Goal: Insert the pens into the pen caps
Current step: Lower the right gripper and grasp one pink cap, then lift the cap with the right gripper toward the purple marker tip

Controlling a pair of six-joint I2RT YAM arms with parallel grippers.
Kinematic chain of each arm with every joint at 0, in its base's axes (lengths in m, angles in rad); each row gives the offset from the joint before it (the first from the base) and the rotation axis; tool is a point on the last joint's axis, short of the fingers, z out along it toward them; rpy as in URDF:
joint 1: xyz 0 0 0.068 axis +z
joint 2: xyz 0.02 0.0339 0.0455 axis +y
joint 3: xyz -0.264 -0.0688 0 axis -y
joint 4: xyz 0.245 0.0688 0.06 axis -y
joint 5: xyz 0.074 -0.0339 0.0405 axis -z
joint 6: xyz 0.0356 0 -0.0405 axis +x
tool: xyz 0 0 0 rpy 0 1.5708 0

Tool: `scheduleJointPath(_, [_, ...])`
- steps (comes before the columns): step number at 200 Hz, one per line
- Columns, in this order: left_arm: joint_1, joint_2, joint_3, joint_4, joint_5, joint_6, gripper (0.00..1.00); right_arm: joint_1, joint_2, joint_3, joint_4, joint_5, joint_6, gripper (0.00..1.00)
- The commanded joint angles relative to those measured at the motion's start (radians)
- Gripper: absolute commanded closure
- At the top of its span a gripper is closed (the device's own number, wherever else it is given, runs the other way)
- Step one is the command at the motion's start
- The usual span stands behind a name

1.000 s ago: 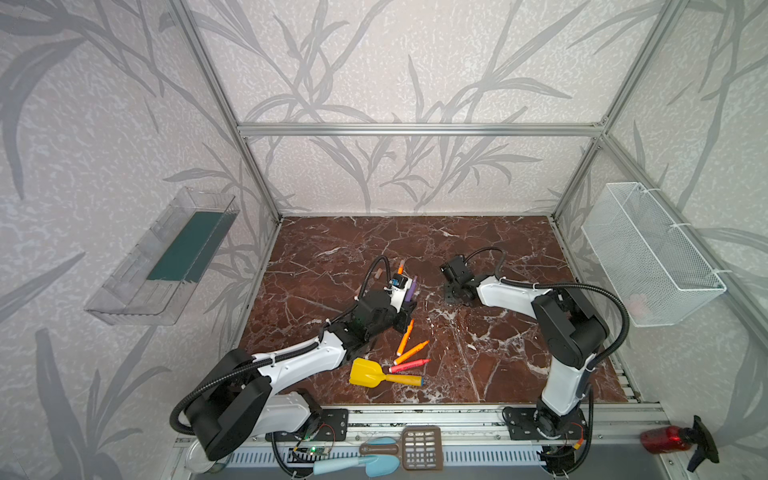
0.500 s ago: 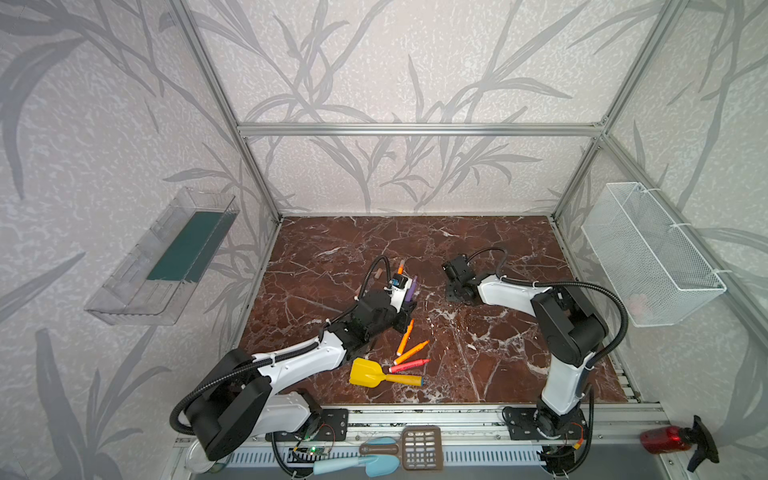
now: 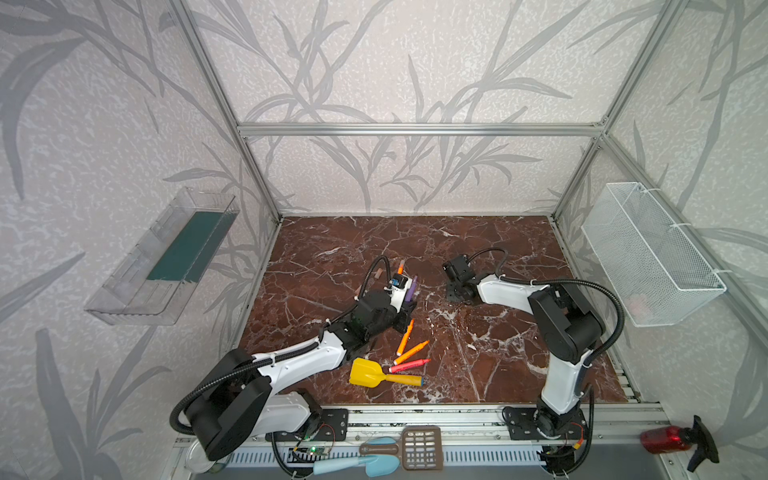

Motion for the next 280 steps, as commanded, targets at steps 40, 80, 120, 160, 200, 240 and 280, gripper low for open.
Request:
scheduleJointPath(40, [-0.002,-0.007,0.003,0.013,0.000,0.012,1.00,-0.021,0.034,-0.004,-0.005,-0.006,0.004,0.71])
scheduleJointPath(80, [-0.002,-0.006,0.002,0.014,0.000,0.011,1.00,-0.023,0.033,-0.020,0.013,-0.024,0.012,0.81])
scheduleJointPath(120, [-0.002,0.001,0.000,0.023,0.006,0.009,1.00,-0.024,0.000,-0.052,0.045,-0.047,0.028,0.87])
scheduleJointPath(160, [-0.002,0.019,0.003,0.036,0.035,0.009,1.00,-0.029,-0.117,-0.148,0.095,-0.043,0.054,0.90])
scheduleJointPath(200, [-0.006,0.050,0.016,0.055,0.145,0.012,1.00,-0.034,-0.370,-0.321,0.172,-0.018,0.102,0.94])
scheduleJointPath(240, [-0.040,0.079,0.037,0.056,0.210,0.032,1.00,-0.034,-0.715,-0.531,0.281,-0.025,0.116,0.96])
scheduleJointPath(280, [-0.090,0.121,0.071,0.047,0.224,0.049,1.00,-0.035,-1.091,-0.693,0.324,0.002,0.141,0.97])
